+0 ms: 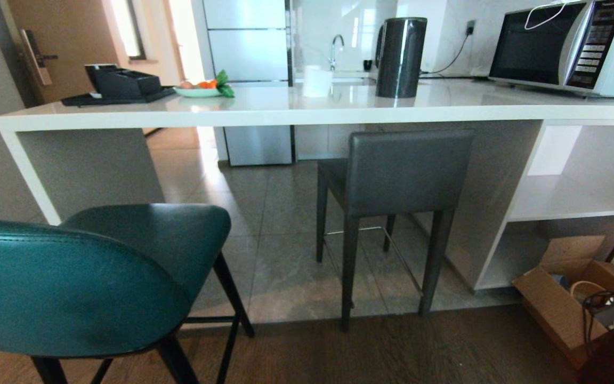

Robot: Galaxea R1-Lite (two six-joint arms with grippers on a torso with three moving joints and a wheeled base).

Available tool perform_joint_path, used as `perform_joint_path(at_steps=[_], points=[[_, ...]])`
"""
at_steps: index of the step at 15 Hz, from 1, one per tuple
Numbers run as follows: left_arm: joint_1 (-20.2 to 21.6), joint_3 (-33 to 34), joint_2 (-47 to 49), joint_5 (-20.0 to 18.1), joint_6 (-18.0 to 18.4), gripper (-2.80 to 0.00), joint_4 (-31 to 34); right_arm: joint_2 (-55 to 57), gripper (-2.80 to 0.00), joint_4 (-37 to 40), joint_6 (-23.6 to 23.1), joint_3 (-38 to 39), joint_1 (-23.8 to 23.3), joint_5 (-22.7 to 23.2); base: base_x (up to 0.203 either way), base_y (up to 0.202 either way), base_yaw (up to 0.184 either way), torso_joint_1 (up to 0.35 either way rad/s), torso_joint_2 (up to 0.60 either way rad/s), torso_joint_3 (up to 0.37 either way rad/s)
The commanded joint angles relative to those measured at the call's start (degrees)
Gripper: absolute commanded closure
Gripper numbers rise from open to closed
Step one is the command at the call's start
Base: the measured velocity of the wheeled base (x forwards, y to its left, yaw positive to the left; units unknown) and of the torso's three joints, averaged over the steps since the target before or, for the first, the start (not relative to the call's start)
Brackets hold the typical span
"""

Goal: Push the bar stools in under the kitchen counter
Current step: Pull the gray chair out from under the dining table

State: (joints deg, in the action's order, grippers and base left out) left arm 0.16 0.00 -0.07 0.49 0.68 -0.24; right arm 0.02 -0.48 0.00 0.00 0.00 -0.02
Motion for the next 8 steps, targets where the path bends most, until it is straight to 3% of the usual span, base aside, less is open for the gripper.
perform_joint_path(at_steps=[1, 8], points=[[0.0, 0.2, 0.1, 0.0, 0.0, 0.00, 0.0, 0.0, 0.00, 0.0, 0.0, 0.3, 0.0, 0.0, 0.000, -0.200, 0.002, 0.002, 0.01, -0.002], [-0.1, 0.2, 0.1, 0.0, 0.0, 0.00, 0.0, 0.0, 0.00, 0.0, 0.0, 0.3, 0.0, 0.0, 0.000, -0.194, 0.001, 0.002, 0.00, 0.003]])
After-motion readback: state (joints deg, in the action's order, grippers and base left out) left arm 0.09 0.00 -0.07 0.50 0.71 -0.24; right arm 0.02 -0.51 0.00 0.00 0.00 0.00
